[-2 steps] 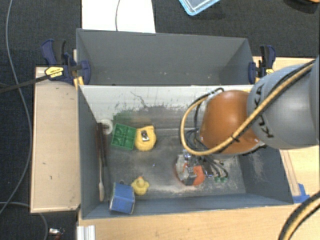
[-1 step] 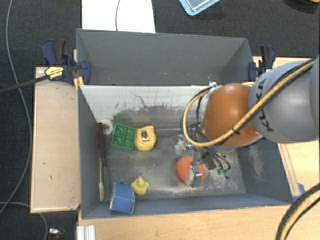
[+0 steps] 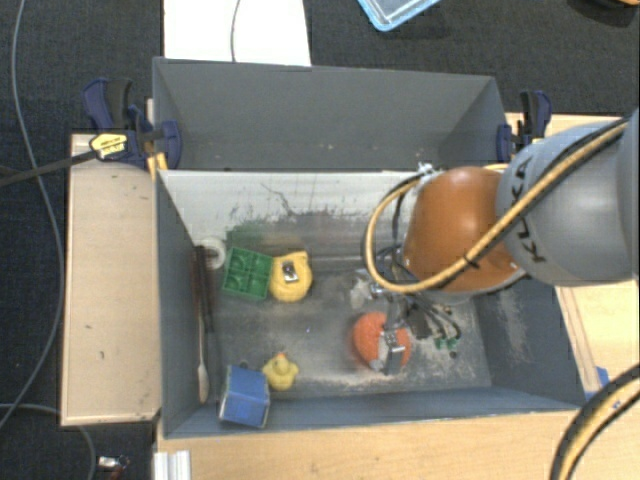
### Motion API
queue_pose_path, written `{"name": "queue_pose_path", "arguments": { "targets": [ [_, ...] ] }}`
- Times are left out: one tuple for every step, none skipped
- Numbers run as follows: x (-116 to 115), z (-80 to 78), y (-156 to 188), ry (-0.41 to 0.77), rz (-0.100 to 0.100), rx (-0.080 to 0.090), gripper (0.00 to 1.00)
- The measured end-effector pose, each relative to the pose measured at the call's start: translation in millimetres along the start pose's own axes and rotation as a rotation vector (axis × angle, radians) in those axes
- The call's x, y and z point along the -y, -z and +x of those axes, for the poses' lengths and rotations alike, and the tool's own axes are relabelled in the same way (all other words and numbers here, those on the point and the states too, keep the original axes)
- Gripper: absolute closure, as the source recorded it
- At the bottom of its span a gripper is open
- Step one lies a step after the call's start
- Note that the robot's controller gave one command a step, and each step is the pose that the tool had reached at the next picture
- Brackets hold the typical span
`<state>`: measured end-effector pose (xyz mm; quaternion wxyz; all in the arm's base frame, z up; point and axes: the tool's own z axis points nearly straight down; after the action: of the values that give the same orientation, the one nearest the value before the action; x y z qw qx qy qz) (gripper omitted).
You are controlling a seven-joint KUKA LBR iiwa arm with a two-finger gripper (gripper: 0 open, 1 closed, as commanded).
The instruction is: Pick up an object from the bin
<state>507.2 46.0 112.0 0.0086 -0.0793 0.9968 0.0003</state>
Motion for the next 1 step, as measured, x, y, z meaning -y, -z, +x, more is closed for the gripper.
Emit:
{"name": "queue_pose_path", "arguments": {
  "targets": [
    [26.9, 1.9, -24.9, -0.08, -0.001, 0.003, 0.0]
  ]
}}
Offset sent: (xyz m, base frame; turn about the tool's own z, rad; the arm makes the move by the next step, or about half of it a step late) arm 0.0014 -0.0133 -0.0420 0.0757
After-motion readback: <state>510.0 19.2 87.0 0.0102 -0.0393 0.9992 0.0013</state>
